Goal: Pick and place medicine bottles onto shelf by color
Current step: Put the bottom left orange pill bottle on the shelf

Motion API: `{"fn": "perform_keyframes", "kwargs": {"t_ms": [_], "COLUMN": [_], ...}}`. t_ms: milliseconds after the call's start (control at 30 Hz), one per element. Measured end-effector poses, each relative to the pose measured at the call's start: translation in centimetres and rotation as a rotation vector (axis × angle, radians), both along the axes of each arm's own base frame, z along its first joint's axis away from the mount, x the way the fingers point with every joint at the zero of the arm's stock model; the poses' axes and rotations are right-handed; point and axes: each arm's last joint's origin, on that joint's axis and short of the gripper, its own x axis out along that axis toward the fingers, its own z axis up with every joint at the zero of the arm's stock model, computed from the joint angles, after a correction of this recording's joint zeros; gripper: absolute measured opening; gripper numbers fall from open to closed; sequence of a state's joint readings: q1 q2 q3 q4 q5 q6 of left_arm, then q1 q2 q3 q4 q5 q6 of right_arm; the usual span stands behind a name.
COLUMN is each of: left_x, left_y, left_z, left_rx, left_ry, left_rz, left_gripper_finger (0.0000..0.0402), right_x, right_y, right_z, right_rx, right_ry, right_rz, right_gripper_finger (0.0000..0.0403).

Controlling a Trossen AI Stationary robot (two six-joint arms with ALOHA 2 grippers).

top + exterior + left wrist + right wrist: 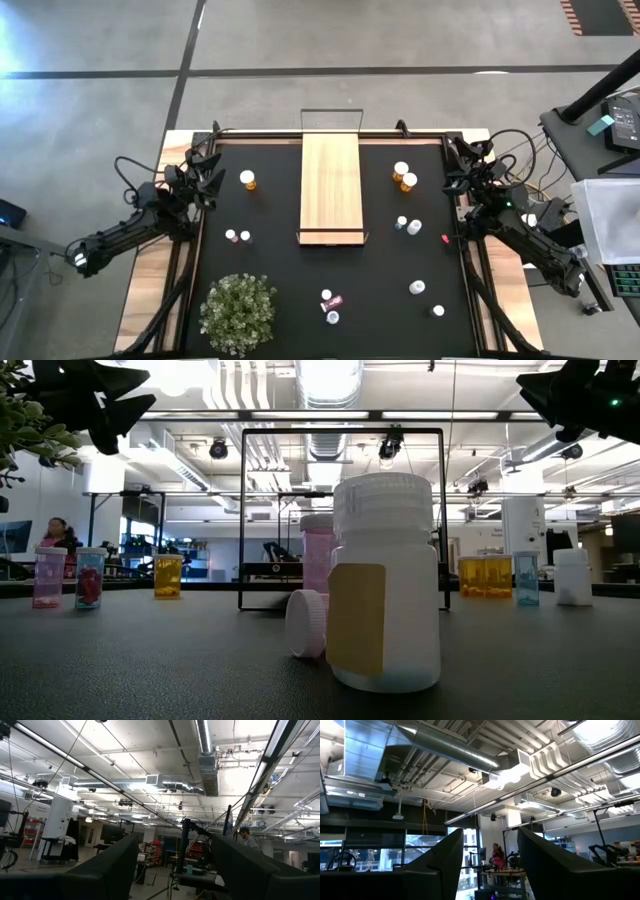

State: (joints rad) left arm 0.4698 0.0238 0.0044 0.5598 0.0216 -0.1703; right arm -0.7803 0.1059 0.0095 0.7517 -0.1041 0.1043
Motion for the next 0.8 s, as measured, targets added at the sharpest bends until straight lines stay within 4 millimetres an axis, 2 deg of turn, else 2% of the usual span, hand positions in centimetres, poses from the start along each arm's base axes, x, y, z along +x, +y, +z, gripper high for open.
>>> {"fn": "perform_keyframes", "kwargs": {"t_ms": [133,267,533,800], "left_x": [0.0,-0.3,-1.6,-2.3], "left_y": [0.0,-0.1,-0.7,-0.8], "left_z": [0.0,0.5,2.2,2.8], "left_rx": [0.006,0.104,0.200,0.185], "left_ry": [0.002,-0.019,-0.225,-0.321], "left_rz": [0.004,0.055,0.105,0.171], "left_gripper_finger": [0.0238,0.0238,0.0238,0.0238], "right_x": [0.0,0.0,0.0,0.0], "right_y": [0.0,0.0,0.0,0.0], "right_z": [0.0,0.0,0.0,0.0], "right_rx": [0.000,0.000,0.000,0.000], "right_ry": [0.000,0.000,0.000,0.000], "right_rz": [0.000,0.000,0.000,0.000], "right_gripper_finger": [0.0178,0.0178,0.0178,0.0178]}}
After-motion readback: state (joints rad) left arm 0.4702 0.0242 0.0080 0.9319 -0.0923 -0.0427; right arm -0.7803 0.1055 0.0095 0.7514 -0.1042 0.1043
